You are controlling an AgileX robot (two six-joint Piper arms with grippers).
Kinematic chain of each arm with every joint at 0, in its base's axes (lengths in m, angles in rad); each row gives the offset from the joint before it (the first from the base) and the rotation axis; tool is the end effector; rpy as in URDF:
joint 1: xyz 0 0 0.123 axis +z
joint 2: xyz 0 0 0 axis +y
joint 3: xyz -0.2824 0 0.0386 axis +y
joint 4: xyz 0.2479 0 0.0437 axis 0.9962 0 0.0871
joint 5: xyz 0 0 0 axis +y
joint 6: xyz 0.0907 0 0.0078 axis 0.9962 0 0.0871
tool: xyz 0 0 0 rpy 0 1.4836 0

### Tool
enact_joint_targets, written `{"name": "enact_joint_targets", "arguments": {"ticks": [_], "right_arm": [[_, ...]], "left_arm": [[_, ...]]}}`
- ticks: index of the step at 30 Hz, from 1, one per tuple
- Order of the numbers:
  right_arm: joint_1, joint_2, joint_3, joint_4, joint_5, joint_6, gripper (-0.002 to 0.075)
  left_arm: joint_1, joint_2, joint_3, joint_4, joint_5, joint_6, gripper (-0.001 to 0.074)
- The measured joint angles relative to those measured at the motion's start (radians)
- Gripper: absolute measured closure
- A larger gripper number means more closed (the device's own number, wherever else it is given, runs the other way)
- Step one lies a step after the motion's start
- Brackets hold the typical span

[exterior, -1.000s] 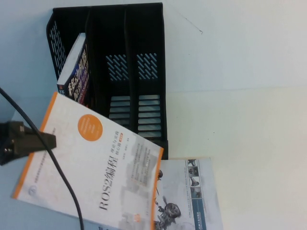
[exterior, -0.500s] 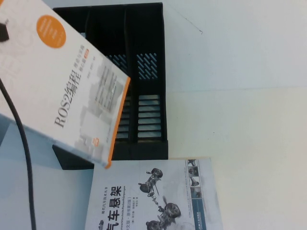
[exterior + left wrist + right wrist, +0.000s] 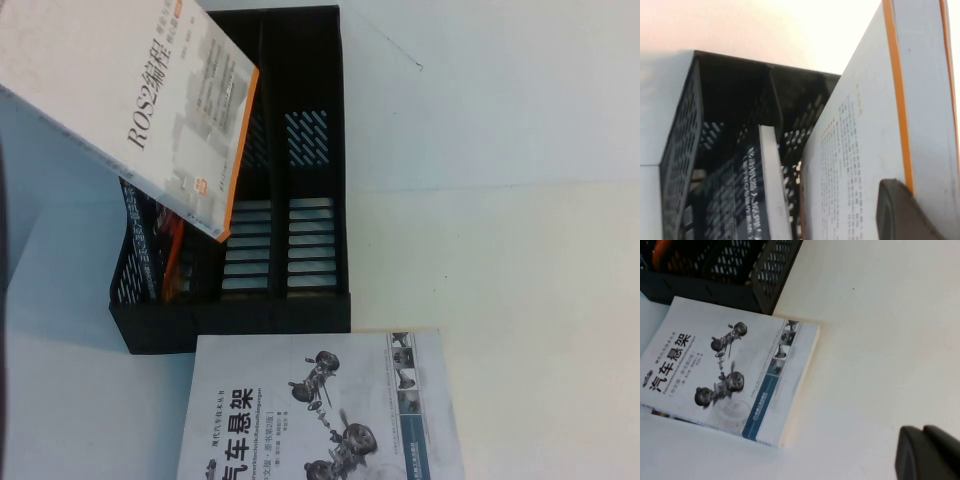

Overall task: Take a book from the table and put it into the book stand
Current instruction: Place the book on the book shelf

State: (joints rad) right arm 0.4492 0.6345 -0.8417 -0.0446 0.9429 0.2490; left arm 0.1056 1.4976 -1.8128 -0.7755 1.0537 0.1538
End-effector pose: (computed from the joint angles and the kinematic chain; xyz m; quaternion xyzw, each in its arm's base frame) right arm 0.0929 0.0411 0.3602 -0.0932 0.8905 0.1315 0.4256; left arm 0.3076 -0.0232 0.4914 -0.0017 0.8299 -0.3212 0.4562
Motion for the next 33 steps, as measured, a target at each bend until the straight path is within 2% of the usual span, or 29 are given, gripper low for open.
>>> {"name": "enact_joint_targets", "arguments": {"ticks": [4, 8, 19, 28, 30, 33], "right_arm": [[0.000, 0.000, 0.000, 0.005, -0.007, 0.000, 0.0718], [0.000, 0.000, 0.000, 0.007, -0.009, 0.000, 0.0718], [0.000, 0.000, 0.000, 0.009, -0.056, 0.002, 0.0718], [0.000, 0.000, 0.000, 0.009, -0.056, 0.002, 0.0718], [0.000, 0.000, 0.000, 0.009, -0.056, 0.002, 0.0718], [0.000, 0.000, 0.000, 0.009, -0.056, 0.002, 0.0718]], "left_arm": [[-0.102, 0.064, -0.061, 0.171, -0.017, -0.094, 0.0632], [-0.151, 0.111, -0.078, 0.287, -0.015, -0.154, 0.0632], [-0.185, 0.208, -0.085, 0.288, -0.116, -0.170, 0.0632], [-0.275, 0.305, -0.085, 0.362, -0.137, -0.101, 0.0630], [-0.289, 0.316, -0.085, 0.371, -0.137, -0.096, 0.0584], [-0.301, 0.316, -0.091, 0.363, -0.165, -0.092, 0.0421]]}}
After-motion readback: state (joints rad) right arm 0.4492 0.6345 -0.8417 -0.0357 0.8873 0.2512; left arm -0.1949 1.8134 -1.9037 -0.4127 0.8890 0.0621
